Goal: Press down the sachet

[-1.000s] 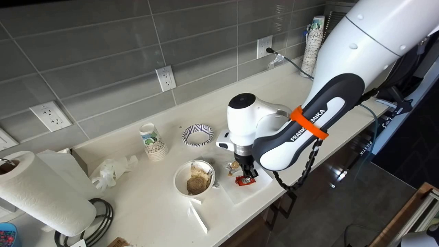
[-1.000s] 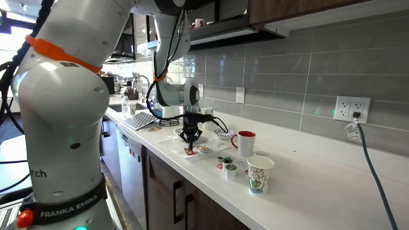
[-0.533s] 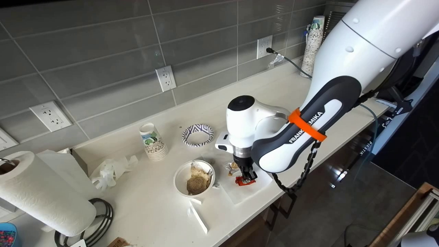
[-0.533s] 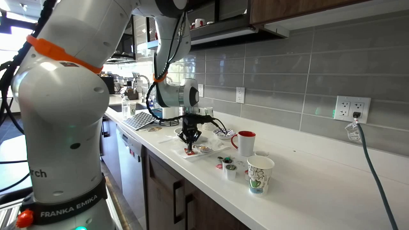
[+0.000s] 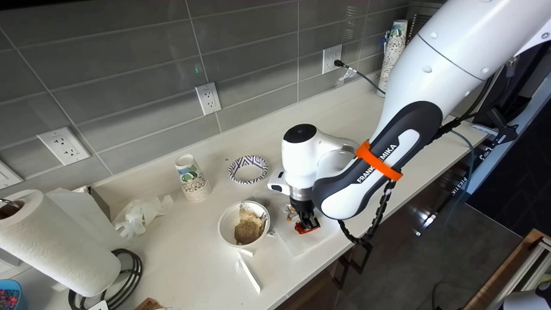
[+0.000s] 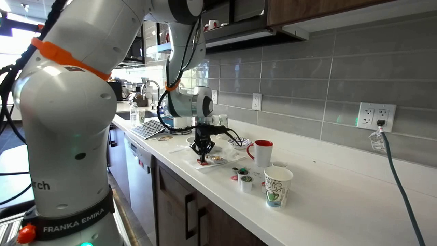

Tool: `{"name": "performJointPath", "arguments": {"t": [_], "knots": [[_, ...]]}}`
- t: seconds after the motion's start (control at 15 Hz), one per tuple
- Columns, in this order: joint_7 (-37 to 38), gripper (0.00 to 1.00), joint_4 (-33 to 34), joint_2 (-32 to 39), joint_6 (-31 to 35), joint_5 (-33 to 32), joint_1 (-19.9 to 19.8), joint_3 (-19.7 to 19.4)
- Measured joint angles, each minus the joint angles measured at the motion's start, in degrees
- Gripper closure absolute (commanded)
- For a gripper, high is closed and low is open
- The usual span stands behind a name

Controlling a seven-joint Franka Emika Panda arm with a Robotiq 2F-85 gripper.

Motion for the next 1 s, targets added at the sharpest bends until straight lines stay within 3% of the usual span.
{"name": "performJointPath", "arguments": {"t": [1.0], "knots": [[0.31, 1.00, 0.28, -0.24, -1.77, 0.07, -0.03, -0.51]]}}
